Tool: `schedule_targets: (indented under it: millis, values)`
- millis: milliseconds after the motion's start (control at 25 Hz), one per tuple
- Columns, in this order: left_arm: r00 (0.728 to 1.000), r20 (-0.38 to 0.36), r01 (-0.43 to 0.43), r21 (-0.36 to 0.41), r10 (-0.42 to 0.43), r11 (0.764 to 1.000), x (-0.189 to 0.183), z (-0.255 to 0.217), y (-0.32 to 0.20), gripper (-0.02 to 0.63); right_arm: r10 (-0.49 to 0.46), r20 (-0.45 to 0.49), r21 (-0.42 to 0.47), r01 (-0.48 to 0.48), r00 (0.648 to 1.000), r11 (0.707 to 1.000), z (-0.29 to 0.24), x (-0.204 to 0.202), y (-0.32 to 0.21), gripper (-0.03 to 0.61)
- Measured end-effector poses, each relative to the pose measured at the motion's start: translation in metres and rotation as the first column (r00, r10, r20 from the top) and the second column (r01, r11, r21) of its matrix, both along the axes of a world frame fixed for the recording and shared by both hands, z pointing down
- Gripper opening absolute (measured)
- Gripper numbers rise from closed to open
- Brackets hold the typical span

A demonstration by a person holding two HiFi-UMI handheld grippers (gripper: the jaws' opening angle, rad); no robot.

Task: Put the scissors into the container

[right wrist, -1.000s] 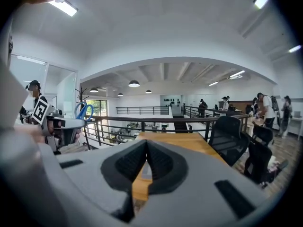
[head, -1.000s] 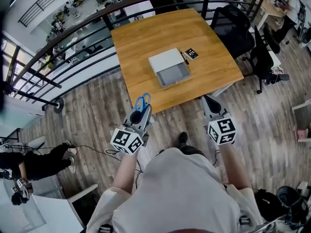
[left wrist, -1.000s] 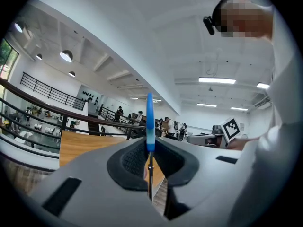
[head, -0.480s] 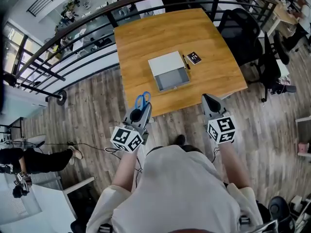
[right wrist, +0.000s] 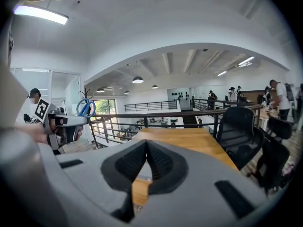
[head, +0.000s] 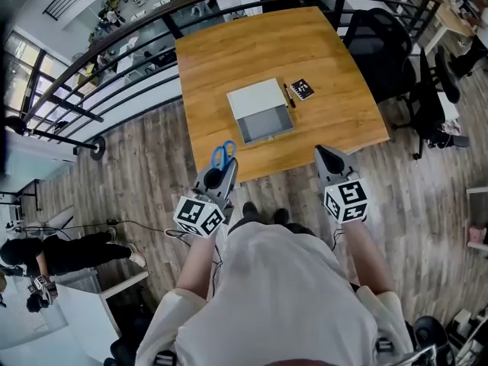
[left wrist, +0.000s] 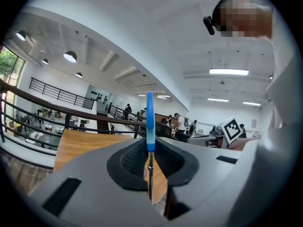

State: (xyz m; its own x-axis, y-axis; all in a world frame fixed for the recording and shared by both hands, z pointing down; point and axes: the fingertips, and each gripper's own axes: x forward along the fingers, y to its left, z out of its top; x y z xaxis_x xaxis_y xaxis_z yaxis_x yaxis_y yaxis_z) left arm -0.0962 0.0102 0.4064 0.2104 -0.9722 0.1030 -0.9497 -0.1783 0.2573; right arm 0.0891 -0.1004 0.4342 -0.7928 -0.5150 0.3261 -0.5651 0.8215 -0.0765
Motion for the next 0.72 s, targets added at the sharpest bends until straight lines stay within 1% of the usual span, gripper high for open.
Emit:
schedule_targets:
  millis: [200, 360, 600, 720]
  values:
    - [1.000, -0.010, 0.000, -0.017, 0.000, 1.000, -0.009, 0.009, -0.018, 0.032, 0.011, -0.009, -0.019, -0.011, 1.000, 1.000, 0.008, -0.005, -0.017, 0.003]
    - [1.000, -0.014, -0.018, -0.029, 0.018, 0.999, -0.022, 0.017, -0.040, 0.032, 0.034, -0.016, -0.029, -0.034, 0.999, 0.999, 0.015, -0.014, -0.036, 0.003]
    - [0.996, 0.015, -0.086, -0.051, 0.086, 0.995, -0.052, 0.028, -0.083, 0.032, 0.084, -0.035, -0.043, -0.086, 0.996, 0.995, 0.020, -0.039, -0.071, 0.003]
    - [0.992, 0.006, -0.122, -0.071, 0.122, 0.990, -0.066, 0.039, -0.110, 0.032, 0.108, -0.049, -0.055, -0.110, 0.993, 0.992, 0.027, -0.053, -0.089, 0.003]
